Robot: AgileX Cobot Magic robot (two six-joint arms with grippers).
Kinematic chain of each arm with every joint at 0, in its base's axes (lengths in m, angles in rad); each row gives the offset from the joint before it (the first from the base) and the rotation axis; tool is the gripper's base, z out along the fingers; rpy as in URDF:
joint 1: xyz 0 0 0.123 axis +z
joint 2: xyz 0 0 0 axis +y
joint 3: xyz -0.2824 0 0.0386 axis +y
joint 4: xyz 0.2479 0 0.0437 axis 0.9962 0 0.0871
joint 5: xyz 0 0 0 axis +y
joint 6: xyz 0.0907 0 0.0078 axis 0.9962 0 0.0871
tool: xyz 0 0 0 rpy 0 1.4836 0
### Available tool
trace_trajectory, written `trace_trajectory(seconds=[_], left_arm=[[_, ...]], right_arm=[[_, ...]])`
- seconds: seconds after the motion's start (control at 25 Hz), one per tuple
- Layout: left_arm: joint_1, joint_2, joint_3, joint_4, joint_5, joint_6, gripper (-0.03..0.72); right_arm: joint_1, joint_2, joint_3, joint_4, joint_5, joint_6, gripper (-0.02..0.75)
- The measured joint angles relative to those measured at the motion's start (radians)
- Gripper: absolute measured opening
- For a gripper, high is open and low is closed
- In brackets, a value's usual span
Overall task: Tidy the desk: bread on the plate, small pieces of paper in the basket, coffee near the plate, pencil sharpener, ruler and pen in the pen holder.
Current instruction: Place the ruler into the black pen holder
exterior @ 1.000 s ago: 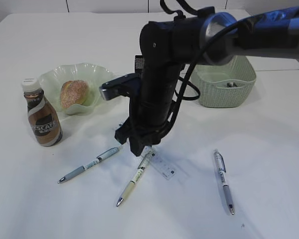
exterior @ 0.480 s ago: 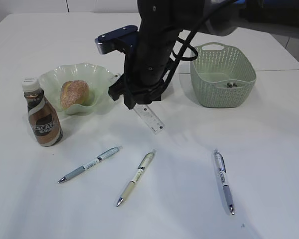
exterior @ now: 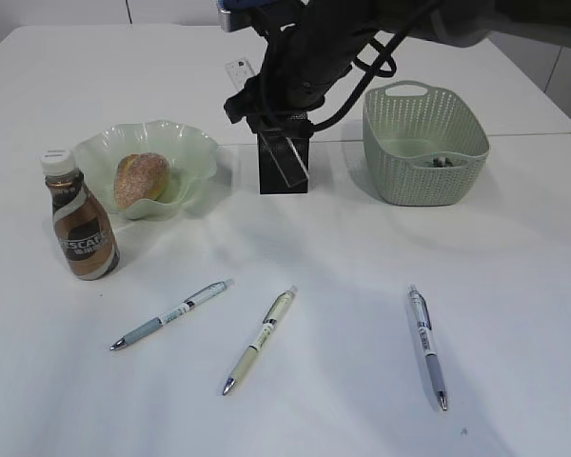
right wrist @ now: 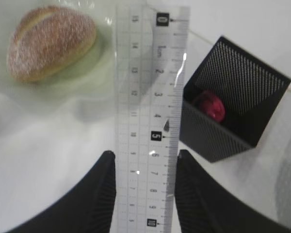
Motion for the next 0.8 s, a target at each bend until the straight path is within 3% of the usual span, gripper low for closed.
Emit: trace_trajectory(seconds=[0.28,0.8], left_arm=[[0.000,0.025,0.000,0.032,-0.013,0.000,0.412],[0.000,0.054,0.000,0.043,-0.019,0.000,0.412]], right_arm=[[0.000,0.000,0.000,-0.004,-0.245,0.001,0.307],[-0.051,0.002,0.000,-0.021,-0.537,0.002,0.307]])
